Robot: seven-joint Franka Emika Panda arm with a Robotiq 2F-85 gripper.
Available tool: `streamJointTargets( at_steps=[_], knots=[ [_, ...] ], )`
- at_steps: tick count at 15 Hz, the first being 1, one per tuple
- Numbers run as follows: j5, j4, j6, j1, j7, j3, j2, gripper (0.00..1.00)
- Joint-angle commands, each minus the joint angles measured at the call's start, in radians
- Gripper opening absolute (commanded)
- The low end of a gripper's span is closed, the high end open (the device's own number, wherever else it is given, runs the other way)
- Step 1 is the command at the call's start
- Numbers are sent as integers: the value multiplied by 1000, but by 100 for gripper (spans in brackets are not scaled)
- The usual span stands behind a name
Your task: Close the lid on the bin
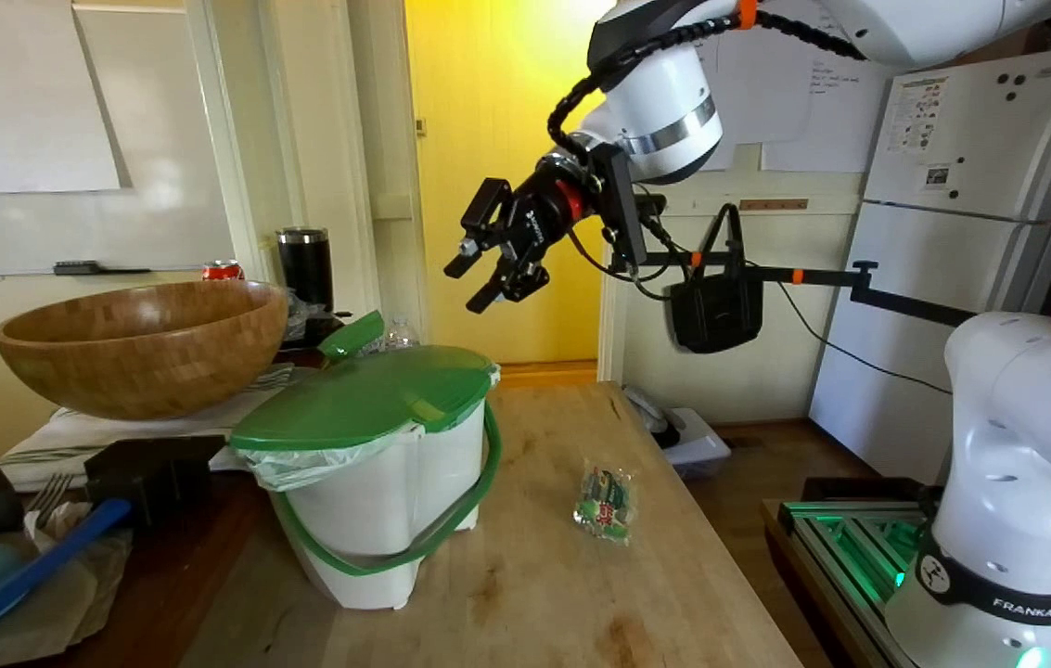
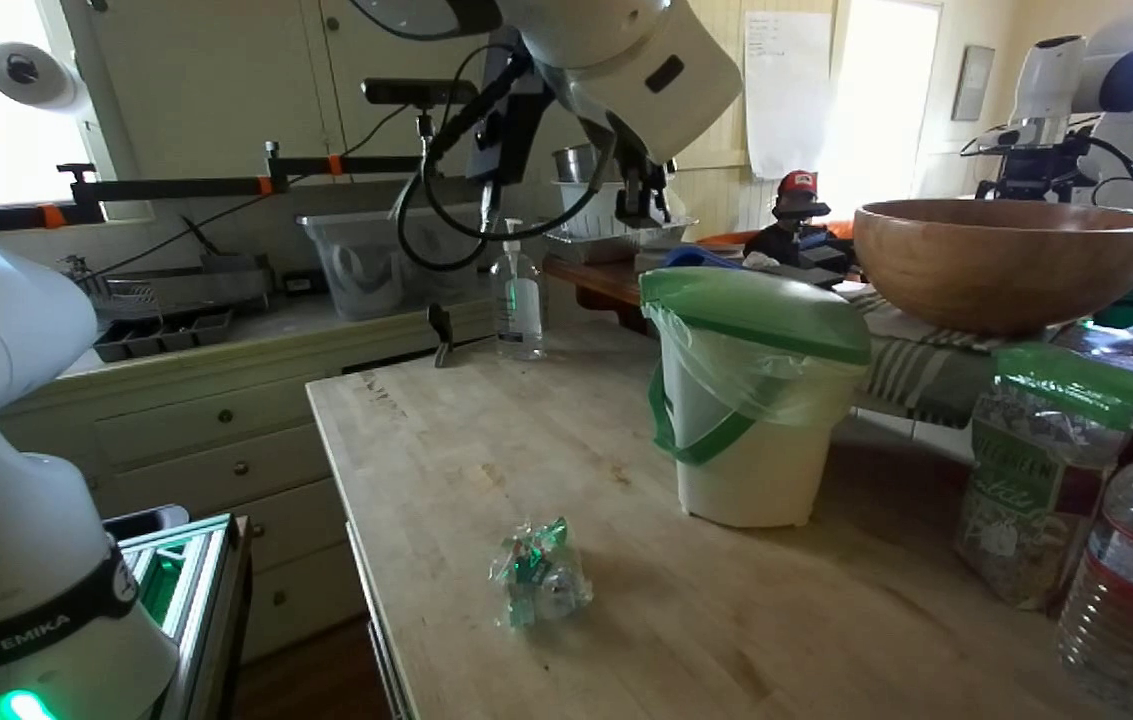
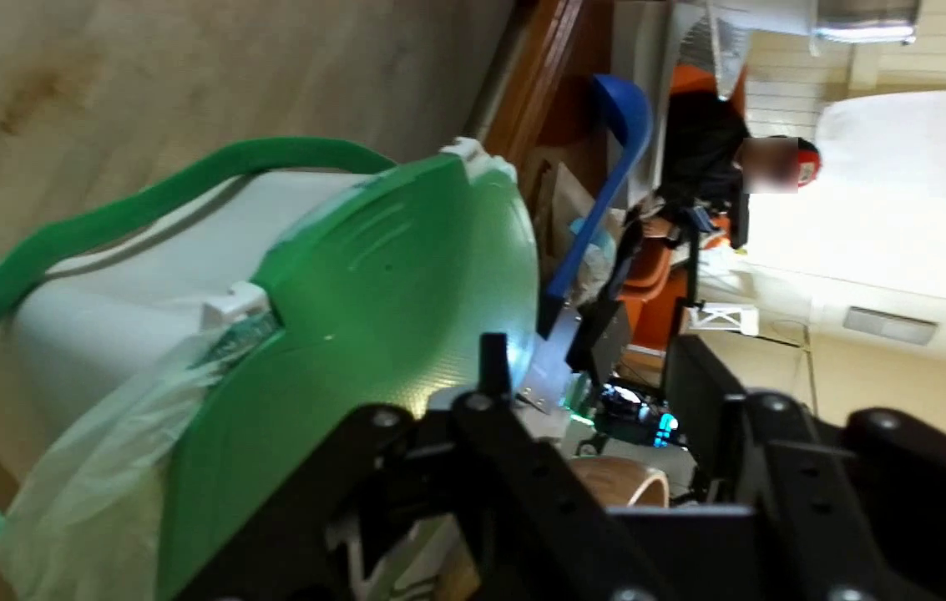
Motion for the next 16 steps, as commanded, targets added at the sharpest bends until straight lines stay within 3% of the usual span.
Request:
streamJointTargets(
  at_steps=[1,3,7,16],
  knots=[
    [-230,-78,93,2,161,45,-86,84],
    [-372,-112,137,0,260,75,-133,98],
    [-627,-160,173,11,370,112,-223,100],
    [-987,-221,132,66,123,57,-349,100]
  ],
)
